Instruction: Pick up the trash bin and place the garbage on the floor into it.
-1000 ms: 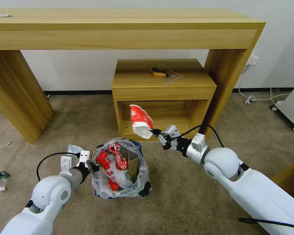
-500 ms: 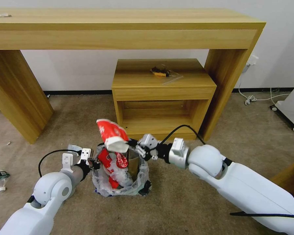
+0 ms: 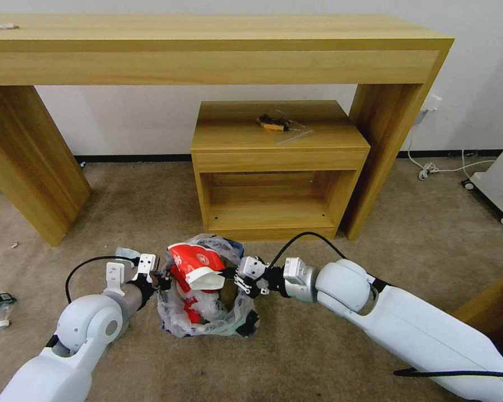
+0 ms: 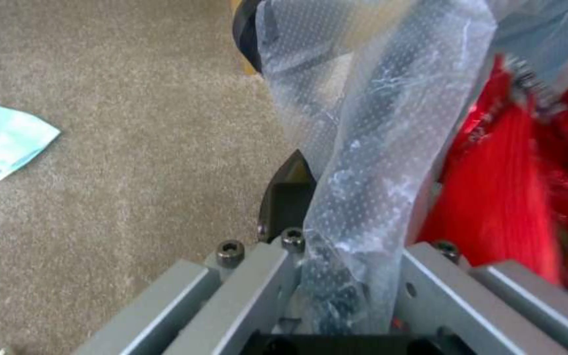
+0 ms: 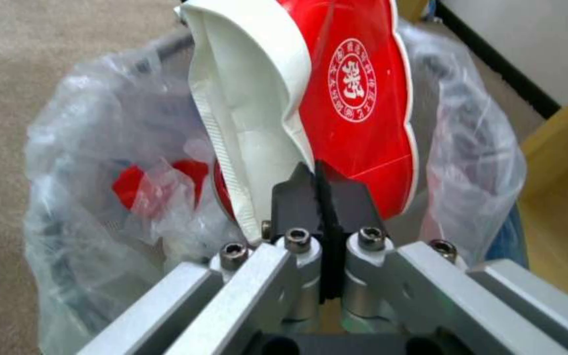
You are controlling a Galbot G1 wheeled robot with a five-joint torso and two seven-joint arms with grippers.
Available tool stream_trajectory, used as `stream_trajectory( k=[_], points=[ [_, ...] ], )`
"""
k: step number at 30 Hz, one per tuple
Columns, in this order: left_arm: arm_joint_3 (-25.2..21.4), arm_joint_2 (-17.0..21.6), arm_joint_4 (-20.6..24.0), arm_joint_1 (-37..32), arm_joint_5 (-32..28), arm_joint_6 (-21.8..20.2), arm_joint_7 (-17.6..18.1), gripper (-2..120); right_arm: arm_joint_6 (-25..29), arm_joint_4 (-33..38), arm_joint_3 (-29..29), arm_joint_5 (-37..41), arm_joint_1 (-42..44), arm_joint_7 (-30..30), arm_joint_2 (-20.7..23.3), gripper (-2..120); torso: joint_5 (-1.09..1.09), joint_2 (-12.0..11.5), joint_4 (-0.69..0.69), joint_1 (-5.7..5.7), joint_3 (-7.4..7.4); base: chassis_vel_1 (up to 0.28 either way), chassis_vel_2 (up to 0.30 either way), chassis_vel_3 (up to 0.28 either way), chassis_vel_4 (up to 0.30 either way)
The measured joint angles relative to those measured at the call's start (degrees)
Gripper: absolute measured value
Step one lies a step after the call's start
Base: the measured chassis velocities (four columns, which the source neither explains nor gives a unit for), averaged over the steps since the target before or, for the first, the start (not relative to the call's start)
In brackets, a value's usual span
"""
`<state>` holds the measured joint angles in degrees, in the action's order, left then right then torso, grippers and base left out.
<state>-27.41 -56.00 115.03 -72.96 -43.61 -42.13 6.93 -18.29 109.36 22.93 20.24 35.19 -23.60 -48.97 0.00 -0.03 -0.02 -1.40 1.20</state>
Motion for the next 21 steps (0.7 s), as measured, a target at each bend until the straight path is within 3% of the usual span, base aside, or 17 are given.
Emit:
stream_trajectory(
  k=[11, 14, 21],
  points=[
    [-0.2, 0.0, 0.41, -0.24, -0.16, 0.0, 0.0, 0, -1.52, -1.36, -0.23, 0.07, 0.39, 0.59, -0.39, 1, 0.0, 0.0, 0.0, 0.0, 0.0, 0.0, 0.0, 0.0, 0.0],
    [-0.48, 0.02, 0.41, -0.3, -0.16, 0.0, -0.04, 0, -2.41, -0.86, -0.57, 0.84, 0.39, 2.18, -0.59, 17, -0.01, 0.0, 0.0, 0.0, 0.0, 0.0, 0.0, 0.0, 0.0],
    [-0.63, -0.17, 0.13, -0.43, -0.13, 0.0, -0.17, 0, -1.45, 1.69, -2.85, 3.4, 1.9, 6.03, 0.66, 40, 0.0, 0.0, 0.01, 0.0, 0.0, 0.0, 0.0, 0.0, 0.0]
  ],
)
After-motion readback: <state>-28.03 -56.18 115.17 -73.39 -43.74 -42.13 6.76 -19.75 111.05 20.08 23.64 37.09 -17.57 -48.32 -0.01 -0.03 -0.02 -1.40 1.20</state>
